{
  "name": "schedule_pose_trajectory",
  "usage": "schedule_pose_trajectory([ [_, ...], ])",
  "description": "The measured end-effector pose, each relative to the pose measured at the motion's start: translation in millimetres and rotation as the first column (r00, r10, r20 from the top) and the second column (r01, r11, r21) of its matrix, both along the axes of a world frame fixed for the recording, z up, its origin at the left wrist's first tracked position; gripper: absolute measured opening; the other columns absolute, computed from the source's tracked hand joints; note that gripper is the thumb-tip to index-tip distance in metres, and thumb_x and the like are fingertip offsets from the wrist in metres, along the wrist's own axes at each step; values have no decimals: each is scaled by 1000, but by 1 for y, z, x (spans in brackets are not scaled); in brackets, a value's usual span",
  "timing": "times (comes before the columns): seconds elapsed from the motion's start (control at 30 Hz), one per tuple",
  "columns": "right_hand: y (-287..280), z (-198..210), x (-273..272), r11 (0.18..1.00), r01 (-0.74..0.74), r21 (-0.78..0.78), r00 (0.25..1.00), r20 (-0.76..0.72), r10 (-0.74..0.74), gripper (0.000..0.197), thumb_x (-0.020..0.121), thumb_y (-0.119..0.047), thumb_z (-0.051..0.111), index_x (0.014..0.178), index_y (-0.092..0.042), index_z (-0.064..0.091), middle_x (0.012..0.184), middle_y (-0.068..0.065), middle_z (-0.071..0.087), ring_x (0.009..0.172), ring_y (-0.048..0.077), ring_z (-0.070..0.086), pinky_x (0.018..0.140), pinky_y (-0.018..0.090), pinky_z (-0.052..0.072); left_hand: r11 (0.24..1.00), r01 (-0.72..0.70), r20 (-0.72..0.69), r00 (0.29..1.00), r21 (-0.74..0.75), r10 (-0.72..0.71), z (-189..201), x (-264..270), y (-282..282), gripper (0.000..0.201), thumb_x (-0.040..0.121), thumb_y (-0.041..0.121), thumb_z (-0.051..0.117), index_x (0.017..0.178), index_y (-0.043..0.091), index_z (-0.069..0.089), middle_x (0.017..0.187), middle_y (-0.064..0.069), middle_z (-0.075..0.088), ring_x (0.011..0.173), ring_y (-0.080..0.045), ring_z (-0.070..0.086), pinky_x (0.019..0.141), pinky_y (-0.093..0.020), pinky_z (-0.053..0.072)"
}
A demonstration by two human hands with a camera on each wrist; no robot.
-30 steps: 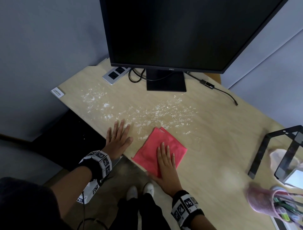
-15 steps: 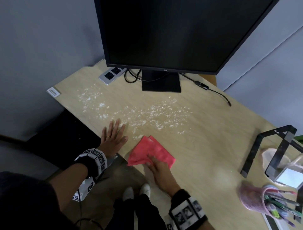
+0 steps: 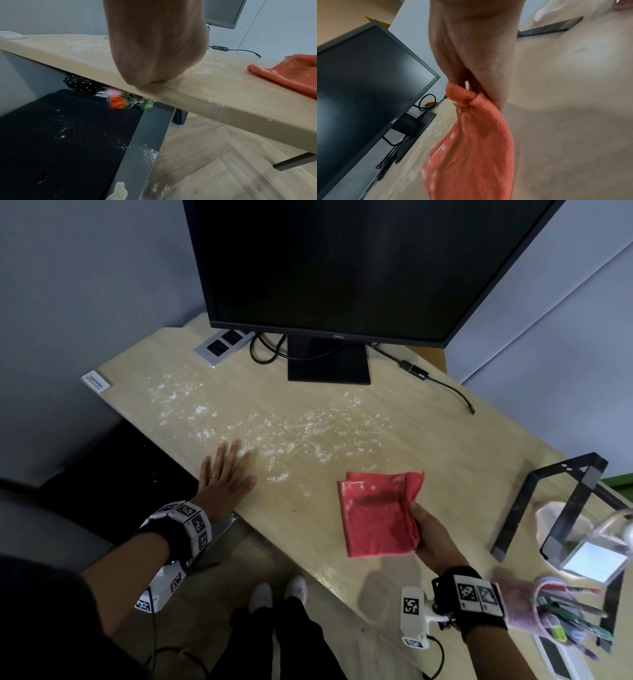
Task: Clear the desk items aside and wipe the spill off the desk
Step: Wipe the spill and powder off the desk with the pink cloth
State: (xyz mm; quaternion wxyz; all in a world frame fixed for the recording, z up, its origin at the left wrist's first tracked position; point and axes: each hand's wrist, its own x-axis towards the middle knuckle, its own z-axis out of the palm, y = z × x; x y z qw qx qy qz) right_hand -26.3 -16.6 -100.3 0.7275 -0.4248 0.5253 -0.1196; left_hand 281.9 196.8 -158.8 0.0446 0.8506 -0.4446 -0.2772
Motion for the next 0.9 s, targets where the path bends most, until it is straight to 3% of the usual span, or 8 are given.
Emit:
schedule_pose_trajectory([
  [0.13, 9, 3, 3, 995, -18, -102, 1000, -20, 16, 36, 79, -33, 63, 110, -15, 65, 106, 8, 71, 104, 26, 62, 85, 38, 53, 999, 32, 24, 999, 27, -33, -4, 2, 2, 102, 57, 76, -39, 141, 21, -24, 154, -1, -30, 134, -14, -42, 108, -36, -28],
  [0.27, 34, 9, 25, 933, -165, -319, 978, -176, 112, 33, 98, -10, 38, 126, -11, 54, 113, 8, 63, 107, 29, 59, 85, 31, 49, 998, 33, 8, 999, 56, -34, -2, 4, 2, 100, 57, 77, -39, 141, 24, -26, 153, 1, -32, 134, -14, -41, 96, -26, -40],
  [0.4, 55, 7, 40, 805, -434, -406, 892, -319, 320, 39, 100, -30, 37, 137, -21, 45, 125, 6, 57, 102, 23, 61, 87, 25, 50, 998, 48, -26, 999, 44, -47, 1, 3, 2, 109, 54, 79, -38, 143, 18, -23, 153, -1, -33, 140, -20, -33, 101, -31, -35],
  [0.5, 52, 8, 39, 611, -510, -606, 846, -481, 230, 51, 93, -47, 28, 120, -18, 60, 118, 9, 64, 108, 26, 60, 103, 33, 40, 1000, 26, -16, 1000, 4, -26, 2, 2, 4, 107, 61, 80, -31, 148, 19, -12, 155, 4, -25, 141, -15, -28, 102, -26, -37],
  [0.57, 49, 6, 41, 397, -616, -680, 772, -622, 131, 64, 92, -50, 18, 142, -15, 37, 152, 4, 30, 144, 24, 22, 119, 38, 6, 1000, 27, -21, 999, 5, -27, 3, 1, 4, 105, 66, 79, -27, 150, 20, -5, 156, 5, -21, 141, -13, -29, 99, -24, -40],
  [0.63, 48, -2, 45, 234, -695, -679, 714, -689, 123, 65, 94, -51, 14, 150, -19, 9, 157, -3, 2, 147, 17, -7, 116, 37, -12, 997, 63, 18, 998, 35, -63, 0, 2, 3, 108, 62, 76, -35, 147, 15, -10, 156, -3, -24, 135, -17, -40, 100, -28, -40],
  [0.77, 59, -44, 45, 59, -868, -493, 494, -847, 197, 66, 96, -52, 15, 149, -20, -9, 158, 0, -13, 145, 16, -16, 119, 48, -7, 996, 66, 29, 997, 66, -68, -2, 2, 1, 110, 52, 73, -45, 141, 11, -23, 151, -7, -33, 125, -24, -48, 111, -43, -23],
  [0.9, 60, -66, 41, 45, -887, -460, 462, -877, 130, 64, 97, -47, 17, 150, -18, -4, 159, 1, -9, 147, 16, -10, 118, 41, -7, 999, 48, 29, 998, 24, -48, -5, 3, 2, 105, 54, 74, -43, 140, 15, -25, 151, -4, -34, 127, -21, -47, 114, -46, -17],
])
